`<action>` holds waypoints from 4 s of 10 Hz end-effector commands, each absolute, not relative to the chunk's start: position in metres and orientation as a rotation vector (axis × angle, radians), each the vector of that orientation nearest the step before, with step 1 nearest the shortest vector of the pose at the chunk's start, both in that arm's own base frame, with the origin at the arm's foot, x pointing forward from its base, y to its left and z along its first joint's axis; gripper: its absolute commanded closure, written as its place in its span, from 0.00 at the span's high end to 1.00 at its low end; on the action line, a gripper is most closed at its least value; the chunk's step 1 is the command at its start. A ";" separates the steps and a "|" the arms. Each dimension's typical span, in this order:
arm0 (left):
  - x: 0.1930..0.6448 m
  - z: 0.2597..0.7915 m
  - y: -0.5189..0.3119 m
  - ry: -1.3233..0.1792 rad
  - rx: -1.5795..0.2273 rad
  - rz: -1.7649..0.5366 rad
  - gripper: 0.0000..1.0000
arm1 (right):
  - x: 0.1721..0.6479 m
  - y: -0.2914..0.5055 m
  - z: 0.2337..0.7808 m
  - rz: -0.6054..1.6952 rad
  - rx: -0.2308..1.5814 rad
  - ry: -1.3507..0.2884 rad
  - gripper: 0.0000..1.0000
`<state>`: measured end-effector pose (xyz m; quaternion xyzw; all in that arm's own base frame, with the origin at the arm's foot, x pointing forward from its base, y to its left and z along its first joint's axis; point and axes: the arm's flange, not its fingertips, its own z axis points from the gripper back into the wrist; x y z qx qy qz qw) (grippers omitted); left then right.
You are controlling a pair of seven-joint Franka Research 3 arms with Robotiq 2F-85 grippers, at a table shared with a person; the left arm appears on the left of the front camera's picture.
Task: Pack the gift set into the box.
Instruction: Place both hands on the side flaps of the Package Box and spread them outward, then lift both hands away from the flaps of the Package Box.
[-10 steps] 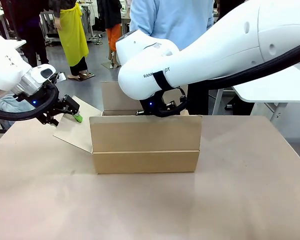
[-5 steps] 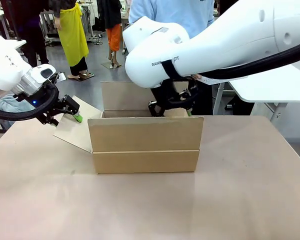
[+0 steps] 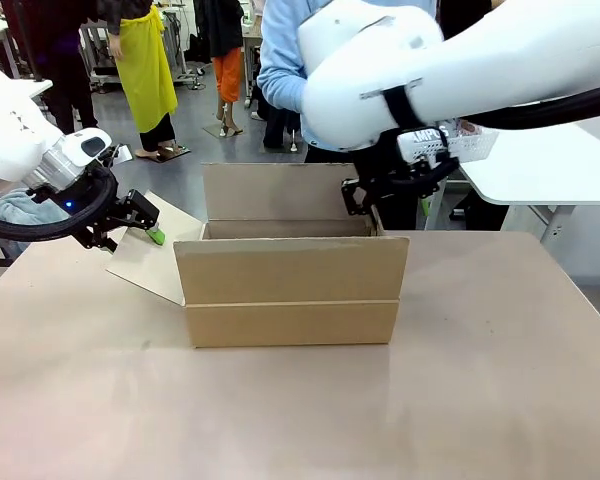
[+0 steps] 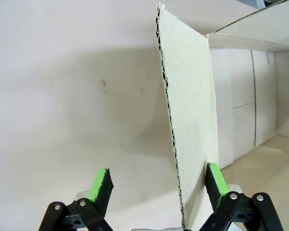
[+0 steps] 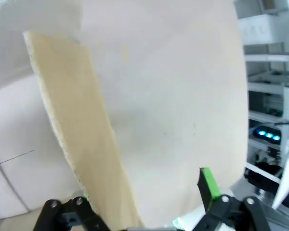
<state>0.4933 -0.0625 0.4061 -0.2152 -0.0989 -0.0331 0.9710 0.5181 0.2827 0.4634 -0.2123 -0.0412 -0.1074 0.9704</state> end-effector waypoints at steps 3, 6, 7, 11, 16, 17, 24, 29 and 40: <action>0.491 0.406 -0.062 -0.198 -0.420 -0.059 1.00 | 0.505 0.193 0.444 -0.141 -0.132 -0.118 1.00; 0.491 0.406 -0.062 -0.198 -0.420 -0.059 1.00 | 0.502 0.140 0.412 -0.146 0.105 -0.132 1.00; 0.491 0.406 -0.062 -0.198 -0.420 -0.059 1.00 | 0.503 0.128 0.396 -0.145 0.183 -0.126 1.00; 0.491 0.406 -0.062 -0.198 -0.420 -0.059 1.00 | 0.513 0.140 0.408 -0.192 0.074 -0.148 1.00; 0.491 0.406 -0.062 -0.198 -0.420 -0.059 1.00 | 0.513 0.140 0.408 -0.192 0.074 -0.148 1.00; 0.491 0.406 -0.062 -0.198 -0.420 -0.059 1.00 | 0.513 0.140 0.408 -0.192 0.074 -0.148 1.00; 0.491 0.406 -0.062 -0.198 -0.420 -0.059 1.00 | 0.513 0.140 0.408 -0.192 0.074 -0.148 1.00; 0.491 0.406 -0.062 -0.198 -0.420 -0.059 1.00 | 0.513 0.140 0.408 -0.192 0.074 -0.148 1.00; 0.479 0.440 -0.044 -0.204 -0.603 -0.100 1.00 | 0.500 0.116 0.434 -0.124 0.238 -0.106 1.00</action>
